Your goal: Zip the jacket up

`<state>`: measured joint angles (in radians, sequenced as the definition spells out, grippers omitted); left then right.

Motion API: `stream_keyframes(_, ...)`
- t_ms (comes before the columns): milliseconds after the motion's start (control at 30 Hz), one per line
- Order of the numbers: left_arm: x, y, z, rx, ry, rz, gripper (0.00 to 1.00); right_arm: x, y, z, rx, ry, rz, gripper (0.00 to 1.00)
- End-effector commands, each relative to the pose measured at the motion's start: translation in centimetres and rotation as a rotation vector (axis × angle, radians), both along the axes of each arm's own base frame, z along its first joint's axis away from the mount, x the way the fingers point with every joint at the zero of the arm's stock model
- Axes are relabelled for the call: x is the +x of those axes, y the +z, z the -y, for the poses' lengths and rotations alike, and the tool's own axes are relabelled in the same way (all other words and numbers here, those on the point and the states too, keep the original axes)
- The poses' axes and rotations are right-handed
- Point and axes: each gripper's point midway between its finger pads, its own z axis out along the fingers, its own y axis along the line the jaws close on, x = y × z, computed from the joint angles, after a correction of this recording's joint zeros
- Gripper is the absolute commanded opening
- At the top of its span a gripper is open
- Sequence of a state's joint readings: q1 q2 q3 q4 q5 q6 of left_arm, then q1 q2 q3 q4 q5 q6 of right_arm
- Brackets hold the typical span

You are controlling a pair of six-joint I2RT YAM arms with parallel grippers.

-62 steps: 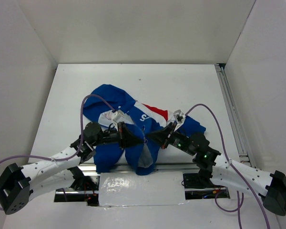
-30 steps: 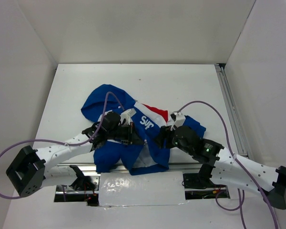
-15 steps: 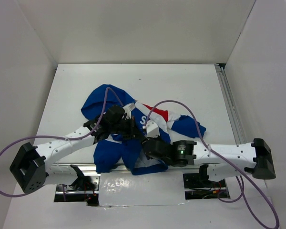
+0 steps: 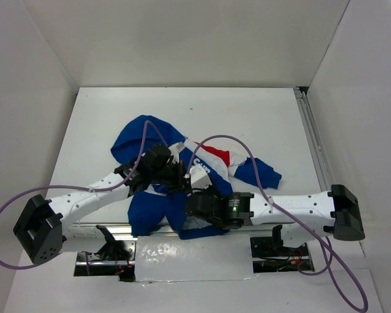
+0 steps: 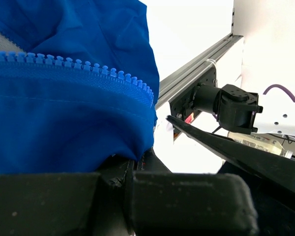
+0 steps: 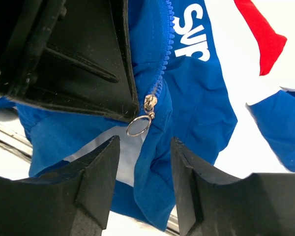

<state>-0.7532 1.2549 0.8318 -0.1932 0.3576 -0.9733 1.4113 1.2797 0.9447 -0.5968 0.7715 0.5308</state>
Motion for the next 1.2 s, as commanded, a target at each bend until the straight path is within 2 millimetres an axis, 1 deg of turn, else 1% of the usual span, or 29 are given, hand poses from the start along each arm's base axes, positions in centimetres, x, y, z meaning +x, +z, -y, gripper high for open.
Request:
stream_keyframes(0,0.0,1.7,0.1,-0.046,-0.012,0.03,0.0,1.2,1.7,-1.0,0.019,-0.021,0.044,0.51)
stream_keyframes(67,0.0,1.7,0.0,-0.045,-0.007,0.034,0.0,1.5,1.5,-0.8,0.004,-0.034,0.052,0.47)
stream_keyframes(267,-0.5,2.0,0.3,-0.072,-0.046,0.038,0.0,1.8,1.8,-1.7,0.012,-0.024,0.078,0.47)
stream_keyframes(433,-0.5,1.7,0.4,-0.061,-0.051,0.04,0.0,2.4,2.2,-1.6,-0.009,-0.054,0.103,0.45)
stream_keyframes(567,-0.3,1.1,0.4,-0.05,-0.056,0.038,0.0,2.4,2.4,-1.7,-0.004,-0.052,0.104,0.38)
stream_keyframes(700,-0.2,0.5,0.2,-0.027,-0.046,0.029,0.0,2.3,2.5,-1.5,-0.013,-0.067,0.097,0.38)
stream_keyframes(767,-0.4,0.5,0.3,-0.031,-0.058,0.038,0.0,2.4,2.5,-1.3,-0.017,-0.067,0.101,0.38)
stream_keyframes(867,-0.4,0.6,0.5,-0.028,-0.066,0.058,0.0,2.1,2.6,-1.7,-0.013,-0.045,0.088,0.38)
stream_keyframes(967,-0.4,0.4,0.4,-0.013,-0.066,0.072,0.0,2.0,2.6,-1.8,-0.017,-0.02,0.091,0.32)
stream_keyframes(1000,-0.4,0.5,0.5,-0.013,-0.07,0.079,0.0,2.0,2.7,-1.8,-0.022,-0.018,0.094,0.27)
stream_keyframes(1067,-0.3,0.3,0.3,0.002,-0.061,0.099,0.0,2.0,2.6,-1.6,-0.04,-0.013,0.092,0.25)
stream_keyframes(1100,-0.2,0.1,0.2,0.009,-0.054,0.096,0.0,2.0,2.4,-1.6,-0.05,-0.008,0.088,0.15)
stream_keyframes(1133,-0.1,0.1,0.2,0.013,-0.053,0.104,0.0,1.9,2.3,-1.6,-0.058,0.002,0.082,0.11)
stream_keyframes(1167,-0.1,0.0,0.1,0.016,-0.05,0.109,0.0,1.7,2.2,-1.7,-0.056,0.007,0.077,0.1)
